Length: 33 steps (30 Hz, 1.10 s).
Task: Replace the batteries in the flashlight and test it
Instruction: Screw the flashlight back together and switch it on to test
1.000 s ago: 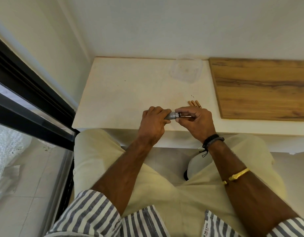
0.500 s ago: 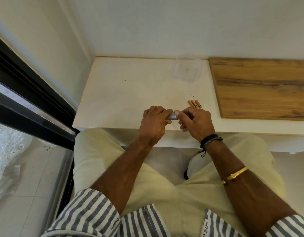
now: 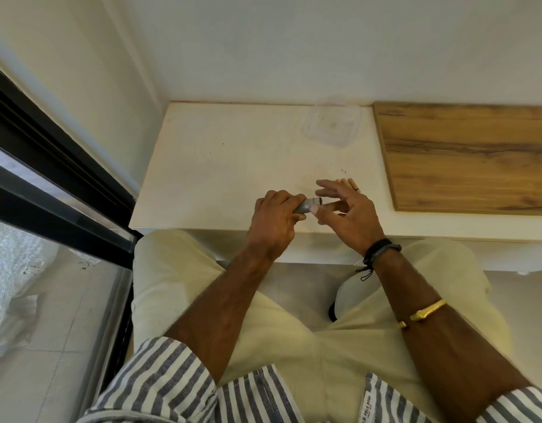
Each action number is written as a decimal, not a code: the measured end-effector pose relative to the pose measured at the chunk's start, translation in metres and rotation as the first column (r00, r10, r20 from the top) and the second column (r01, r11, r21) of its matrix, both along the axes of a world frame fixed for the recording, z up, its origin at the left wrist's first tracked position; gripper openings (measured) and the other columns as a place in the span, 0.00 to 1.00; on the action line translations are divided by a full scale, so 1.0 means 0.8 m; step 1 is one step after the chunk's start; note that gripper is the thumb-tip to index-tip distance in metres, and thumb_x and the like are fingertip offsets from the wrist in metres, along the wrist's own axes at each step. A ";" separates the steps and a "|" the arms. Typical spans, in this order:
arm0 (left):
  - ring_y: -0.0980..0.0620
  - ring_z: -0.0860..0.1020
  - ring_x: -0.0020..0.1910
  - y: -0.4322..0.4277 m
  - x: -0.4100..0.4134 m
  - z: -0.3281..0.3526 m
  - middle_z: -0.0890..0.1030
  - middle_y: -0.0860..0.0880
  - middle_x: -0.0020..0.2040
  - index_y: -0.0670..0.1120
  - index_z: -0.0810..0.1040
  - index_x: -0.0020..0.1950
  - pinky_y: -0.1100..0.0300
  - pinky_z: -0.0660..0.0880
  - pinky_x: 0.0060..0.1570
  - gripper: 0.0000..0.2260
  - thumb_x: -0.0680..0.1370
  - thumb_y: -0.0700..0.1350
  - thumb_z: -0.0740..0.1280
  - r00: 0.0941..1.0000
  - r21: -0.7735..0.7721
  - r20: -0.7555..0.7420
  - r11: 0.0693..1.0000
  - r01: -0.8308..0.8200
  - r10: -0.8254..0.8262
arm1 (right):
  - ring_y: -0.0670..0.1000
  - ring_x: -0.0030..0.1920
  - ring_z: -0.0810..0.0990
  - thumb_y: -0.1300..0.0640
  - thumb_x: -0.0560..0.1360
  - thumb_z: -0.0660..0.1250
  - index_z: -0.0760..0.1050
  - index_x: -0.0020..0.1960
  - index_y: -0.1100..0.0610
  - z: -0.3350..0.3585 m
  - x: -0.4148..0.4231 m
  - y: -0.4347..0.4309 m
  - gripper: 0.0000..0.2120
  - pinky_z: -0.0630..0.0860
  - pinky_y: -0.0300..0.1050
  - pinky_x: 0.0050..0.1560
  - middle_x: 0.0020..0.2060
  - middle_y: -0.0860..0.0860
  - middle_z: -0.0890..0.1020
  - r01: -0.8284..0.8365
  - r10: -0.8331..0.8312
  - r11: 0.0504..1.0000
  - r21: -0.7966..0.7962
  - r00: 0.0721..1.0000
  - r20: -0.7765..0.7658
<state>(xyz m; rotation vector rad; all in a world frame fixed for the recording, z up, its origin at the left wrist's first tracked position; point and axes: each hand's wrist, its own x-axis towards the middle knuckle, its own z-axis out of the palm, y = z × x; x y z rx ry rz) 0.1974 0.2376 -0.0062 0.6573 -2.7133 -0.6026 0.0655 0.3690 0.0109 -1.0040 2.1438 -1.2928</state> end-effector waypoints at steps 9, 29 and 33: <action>0.47 0.73 0.55 0.000 -0.001 -0.001 0.80 0.48 0.56 0.49 0.76 0.66 0.54 0.67 0.55 0.14 0.79 0.45 0.67 1.000 -0.038 0.006 0.999 0.011 -0.011 | 0.43 0.31 0.84 0.50 0.79 0.70 0.83 0.57 0.57 -0.001 0.003 0.000 0.13 0.83 0.38 0.35 0.39 0.48 0.86 0.047 -0.046 0.999 0.009 0.990 -0.136; 0.48 0.72 0.56 -0.003 0.000 -0.003 0.79 0.49 0.56 0.50 0.75 0.66 0.57 0.63 0.53 0.14 0.80 0.47 0.65 0.999 -0.032 0.036 0.999 -0.008 0.009 | 0.42 0.36 0.85 0.52 0.78 0.72 0.81 0.56 0.48 -0.010 0.000 -0.001 0.07 0.83 0.42 0.42 0.40 0.43 0.86 0.011 -0.009 0.999 0.032 0.998 -0.062; 0.48 0.72 0.55 -0.001 0.000 -0.003 0.79 0.50 0.55 0.51 0.76 0.66 0.56 0.64 0.53 0.14 0.80 0.46 0.65 0.999 -0.053 0.031 0.998 0.027 -0.026 | 0.42 0.30 0.83 0.41 0.78 0.68 0.82 0.46 0.53 -0.008 0.001 0.000 0.15 0.77 0.32 0.32 0.32 0.47 0.84 0.084 -0.077 0.991 0.100 0.994 -0.075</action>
